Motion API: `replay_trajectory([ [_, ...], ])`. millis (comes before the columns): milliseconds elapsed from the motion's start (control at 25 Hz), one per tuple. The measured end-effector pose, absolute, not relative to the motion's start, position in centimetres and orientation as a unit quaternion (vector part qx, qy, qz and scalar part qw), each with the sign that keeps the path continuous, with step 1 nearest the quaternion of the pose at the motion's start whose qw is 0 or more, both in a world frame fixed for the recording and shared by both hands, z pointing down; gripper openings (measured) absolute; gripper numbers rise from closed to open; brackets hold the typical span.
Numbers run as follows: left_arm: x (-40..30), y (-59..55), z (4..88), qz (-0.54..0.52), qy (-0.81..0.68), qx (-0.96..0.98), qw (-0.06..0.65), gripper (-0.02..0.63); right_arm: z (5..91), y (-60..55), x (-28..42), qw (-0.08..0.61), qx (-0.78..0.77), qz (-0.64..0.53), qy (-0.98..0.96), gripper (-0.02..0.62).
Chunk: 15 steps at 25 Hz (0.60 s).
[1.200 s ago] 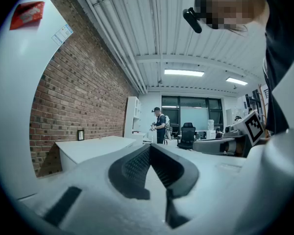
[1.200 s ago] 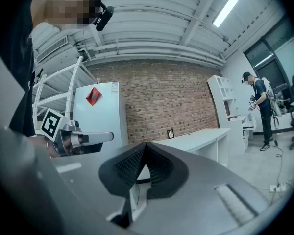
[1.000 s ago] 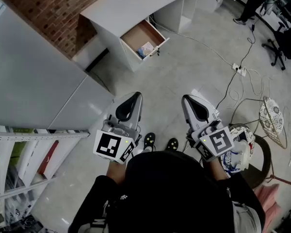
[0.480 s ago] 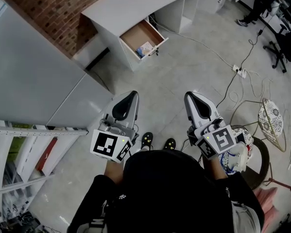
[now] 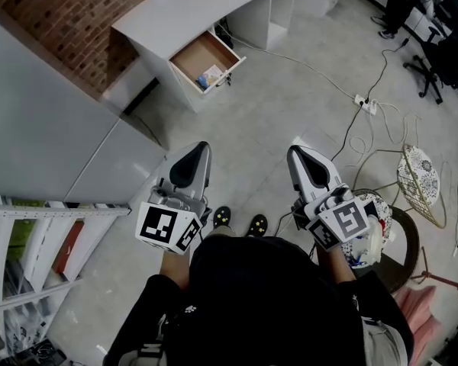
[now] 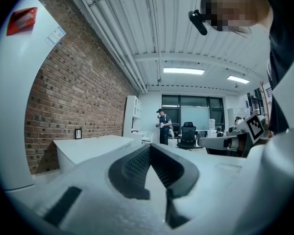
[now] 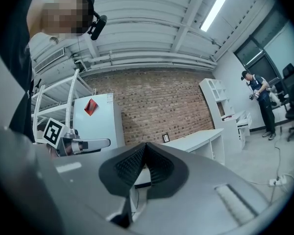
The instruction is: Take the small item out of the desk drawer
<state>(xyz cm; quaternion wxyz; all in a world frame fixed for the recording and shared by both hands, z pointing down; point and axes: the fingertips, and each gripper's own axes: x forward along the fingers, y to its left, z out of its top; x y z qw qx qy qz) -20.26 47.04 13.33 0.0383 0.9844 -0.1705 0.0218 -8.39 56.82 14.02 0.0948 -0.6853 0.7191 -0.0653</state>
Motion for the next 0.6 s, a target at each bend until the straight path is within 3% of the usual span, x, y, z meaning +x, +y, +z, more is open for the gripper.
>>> replay_trajectory([
  [600, -18.7, 49.0, 13.7, 0.027, -0.181, 0.982, 0.038, -0.008, 14.7, 60.2, -5.6, 0.105, -0.693, -0.069, 0.710, 0.009],
])
